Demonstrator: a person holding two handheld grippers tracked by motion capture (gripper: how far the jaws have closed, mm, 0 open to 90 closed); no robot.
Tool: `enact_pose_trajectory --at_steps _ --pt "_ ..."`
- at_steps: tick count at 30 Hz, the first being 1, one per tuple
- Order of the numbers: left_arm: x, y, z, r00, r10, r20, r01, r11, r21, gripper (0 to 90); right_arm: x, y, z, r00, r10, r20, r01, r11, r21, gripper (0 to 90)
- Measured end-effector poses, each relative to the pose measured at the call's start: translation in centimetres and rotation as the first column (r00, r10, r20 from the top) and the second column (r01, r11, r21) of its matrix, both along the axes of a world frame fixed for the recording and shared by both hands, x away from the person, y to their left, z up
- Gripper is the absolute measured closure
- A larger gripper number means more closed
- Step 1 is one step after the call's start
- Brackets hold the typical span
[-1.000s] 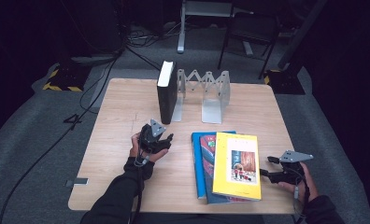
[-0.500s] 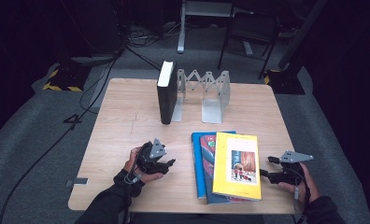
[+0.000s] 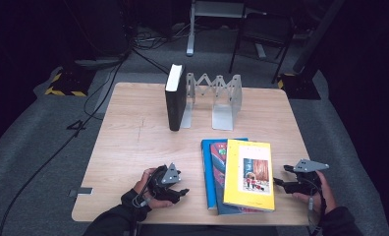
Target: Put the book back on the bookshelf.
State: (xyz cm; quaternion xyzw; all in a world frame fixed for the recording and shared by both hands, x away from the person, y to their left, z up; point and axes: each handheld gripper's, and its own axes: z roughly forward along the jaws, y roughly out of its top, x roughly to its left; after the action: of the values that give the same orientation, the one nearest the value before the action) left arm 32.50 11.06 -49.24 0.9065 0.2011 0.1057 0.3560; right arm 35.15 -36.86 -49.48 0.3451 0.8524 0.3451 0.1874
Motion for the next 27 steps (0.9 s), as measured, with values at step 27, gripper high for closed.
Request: enact_pose_trajectory --at_steps 27 --pt "0.7 -1.2 -1.2 0.9964 -0.065 -0.056 0.063 0.9975 -0.033 17.6 -2.6 3.6 5.6 0.9877 0.156 0.003 -0.154 0.968 0.201 28.7"
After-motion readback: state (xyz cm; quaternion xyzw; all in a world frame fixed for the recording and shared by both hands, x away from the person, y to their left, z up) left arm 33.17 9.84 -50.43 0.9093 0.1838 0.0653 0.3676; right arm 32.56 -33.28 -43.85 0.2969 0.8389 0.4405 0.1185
